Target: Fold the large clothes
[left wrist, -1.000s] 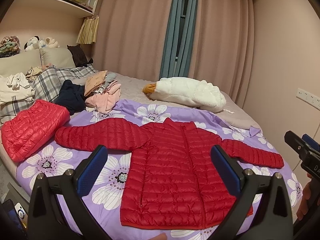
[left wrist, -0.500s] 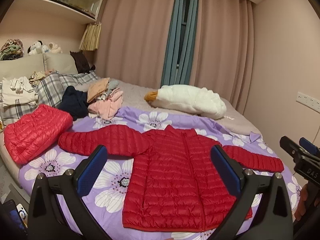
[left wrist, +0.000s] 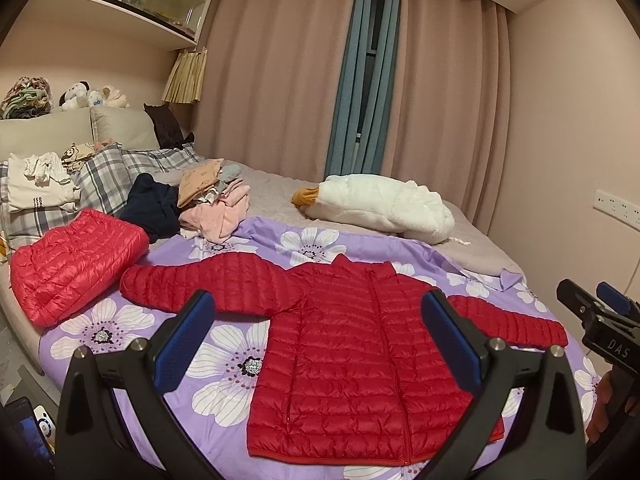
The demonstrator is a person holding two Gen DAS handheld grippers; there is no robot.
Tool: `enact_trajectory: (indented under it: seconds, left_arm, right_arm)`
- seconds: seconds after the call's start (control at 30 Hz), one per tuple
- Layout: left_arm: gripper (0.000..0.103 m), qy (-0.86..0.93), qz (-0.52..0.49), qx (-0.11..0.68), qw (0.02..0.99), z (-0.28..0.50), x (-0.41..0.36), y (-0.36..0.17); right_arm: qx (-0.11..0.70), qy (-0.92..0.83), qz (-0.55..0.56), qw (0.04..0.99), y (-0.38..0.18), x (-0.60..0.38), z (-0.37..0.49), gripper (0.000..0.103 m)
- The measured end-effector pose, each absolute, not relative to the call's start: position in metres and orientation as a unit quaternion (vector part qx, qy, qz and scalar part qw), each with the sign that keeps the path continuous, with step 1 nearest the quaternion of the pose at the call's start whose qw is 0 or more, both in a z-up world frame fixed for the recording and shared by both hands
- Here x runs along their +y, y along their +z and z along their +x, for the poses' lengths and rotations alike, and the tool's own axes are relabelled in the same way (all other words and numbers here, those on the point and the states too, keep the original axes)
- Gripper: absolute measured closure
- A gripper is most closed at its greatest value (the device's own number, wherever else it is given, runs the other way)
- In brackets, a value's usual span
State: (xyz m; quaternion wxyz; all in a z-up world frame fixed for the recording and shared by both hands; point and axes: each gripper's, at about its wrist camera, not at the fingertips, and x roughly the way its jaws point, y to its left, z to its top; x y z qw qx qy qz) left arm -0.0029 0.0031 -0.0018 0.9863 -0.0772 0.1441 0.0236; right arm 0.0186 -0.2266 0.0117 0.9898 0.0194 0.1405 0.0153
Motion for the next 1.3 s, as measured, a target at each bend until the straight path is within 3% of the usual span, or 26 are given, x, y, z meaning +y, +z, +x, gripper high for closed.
enact_trajectory:
  seconds: [0.73, 1.0, 1.1, 1.23, 1.3]
  left_arm:
    - [0.000, 0.020, -0.065, 0.148, 0.987, 0.002, 0.001, -0.005]
    - [0.001, -0.032, -0.086, 0.159, 0.983, 0.044, 0.012, -0.016]
    - [0.011, -0.038, -0.114, 0.170, 0.978, 0.080, 0.026, -0.029]
    - [0.036, -0.047, -0.139, 0.237, 0.960, 0.147, 0.041, -0.059]
    - [0.043, -0.005, -0.116, 0.266, 0.957, 0.176, 0.045, -0.075]
  right_arm:
    - [0.152, 0.001, 0.012, 0.988, 0.007, -0.230, 0.023, 0.000]
    - [0.164, 0.016, 0.032, 0.986, -0.001, -0.253, 0.057, 0.000]
    - [0.172, -0.032, 0.078, 0.981, -0.010, -0.291, 0.094, 0.000]
    - [0.194, -0.058, 0.169, 0.964, -0.031, -0.350, 0.140, 0.000]
    - [0.218, -0.070, 0.218, 0.949, -0.047, -0.380, 0.166, 0.000]
